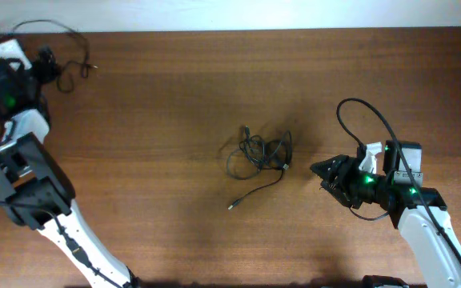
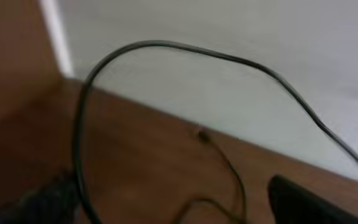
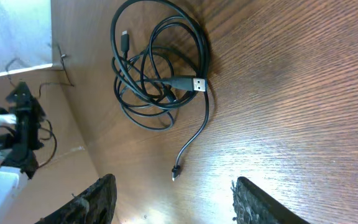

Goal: Untangle cables

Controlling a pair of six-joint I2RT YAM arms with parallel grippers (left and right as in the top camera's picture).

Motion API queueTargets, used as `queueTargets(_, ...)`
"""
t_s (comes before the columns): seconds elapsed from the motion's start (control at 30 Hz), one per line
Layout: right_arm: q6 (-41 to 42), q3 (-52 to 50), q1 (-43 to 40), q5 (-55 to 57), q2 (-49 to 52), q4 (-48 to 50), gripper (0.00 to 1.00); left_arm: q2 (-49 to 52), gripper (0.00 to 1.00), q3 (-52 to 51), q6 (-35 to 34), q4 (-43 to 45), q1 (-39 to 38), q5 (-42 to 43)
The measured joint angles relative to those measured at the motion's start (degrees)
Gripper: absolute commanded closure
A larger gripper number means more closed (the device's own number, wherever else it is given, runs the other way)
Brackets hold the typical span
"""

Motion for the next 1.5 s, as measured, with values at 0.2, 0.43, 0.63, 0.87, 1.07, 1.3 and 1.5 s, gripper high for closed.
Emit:
queueTargets(0.2, -0.1, 0.0, 0.0, 0.0, 0.0, -1.4, 0.39, 0.0, 0.01, 0.0, 1.0, -3.2, 3.4, -1.5)
queueTargets(0.43, -0.1, 0.0, 0.0, 1.1, 0.0, -1.9, 0.39, -2.8, 0.01, 0.0, 1.0, -6.2, 3.3, 1.5)
queueTargets(0.63, -0.1, 0.0, 0.0, 2.4, 0.0, -1.9, 0.39, -8.0, 0.01, 0.8, 1.0, -17.6, 1.9, 4.3)
queueTargets(0.87, -0.1, 0.0, 0.0, 2.8, 0.0, -3.0, 0.39, -7.5, 0.01, 0.8, 4.0, -23.1, -6.4, 0.5)
queueTargets(1.07, -0.1, 0.0, 0.0, 3.0, 0.0, -3.1, 0.39, -7.2, 0.01, 0.8, 4.9, -26.8, -9.5, -6.8)
queueTargets(1.3, -0.1, 0.0, 0.0, 3.0, 0.0, -3.1, 0.39, -3.5, 0.01, 0.9, 8.7, -32.1, -8.5, -13.1)
queueTargets(1.5, -0.1, 0.0, 0.0, 3.0, 0.0, -3.1, 0.39, 1.2, 0.02, 0.8, 10.9, -31.8, -8.5, -14.2)
